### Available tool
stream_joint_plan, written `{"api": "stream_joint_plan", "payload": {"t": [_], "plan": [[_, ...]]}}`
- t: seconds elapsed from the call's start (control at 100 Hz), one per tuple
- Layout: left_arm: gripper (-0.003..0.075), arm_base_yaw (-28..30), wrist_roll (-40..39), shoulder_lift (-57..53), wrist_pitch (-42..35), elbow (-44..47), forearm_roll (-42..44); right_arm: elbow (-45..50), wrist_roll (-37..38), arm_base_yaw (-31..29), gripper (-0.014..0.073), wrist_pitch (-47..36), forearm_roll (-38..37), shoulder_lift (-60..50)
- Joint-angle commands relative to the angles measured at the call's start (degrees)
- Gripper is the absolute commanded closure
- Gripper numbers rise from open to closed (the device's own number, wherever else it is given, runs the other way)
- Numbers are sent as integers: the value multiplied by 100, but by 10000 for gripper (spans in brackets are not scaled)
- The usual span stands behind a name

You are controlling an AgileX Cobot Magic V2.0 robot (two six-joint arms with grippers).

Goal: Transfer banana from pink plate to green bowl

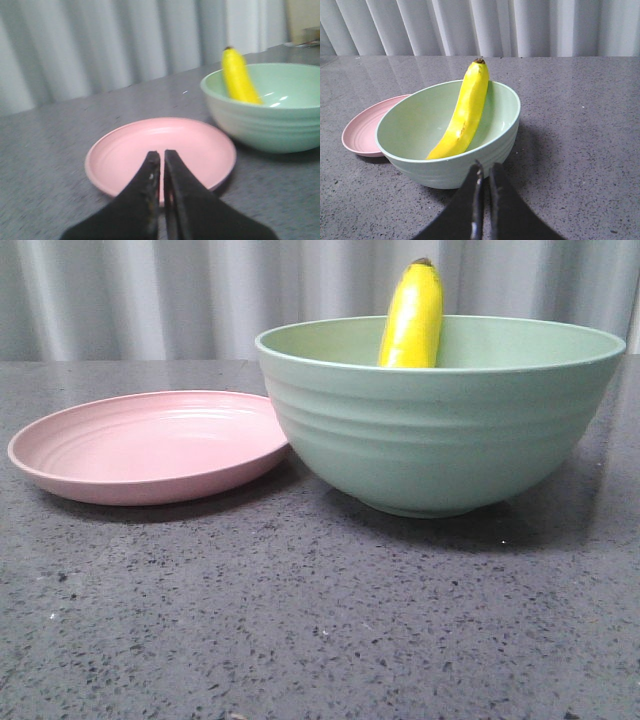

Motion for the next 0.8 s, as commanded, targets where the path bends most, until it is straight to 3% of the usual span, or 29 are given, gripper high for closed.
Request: {"api": "stream_joint_plan", "payload": {"t": [0.0,0.2,0.35,0.41,0.55,0.79], "plan": [[741,591,-86,-85,-521,46,-5,-128,-51,-11,661,-410,-55,71],[741,1801,-86,-680,-521,562,-5,-128,-51,-11,661,-410,-55,71],[741,2392,-86,-1265,-509,1106,-5,-128,-51,-11,661,-410,-55,71],[741,2589,-86,-1583,220,1061,0,-128,-51,-11,661,-410,-55,71],[741,2785,-86,-1606,1018,1078,0,-128,-51,-11,661,-411,-55,83],[741,2785,-86,-1606,982,1085,0,-128,-51,-11,661,-411,-55,83]]}}
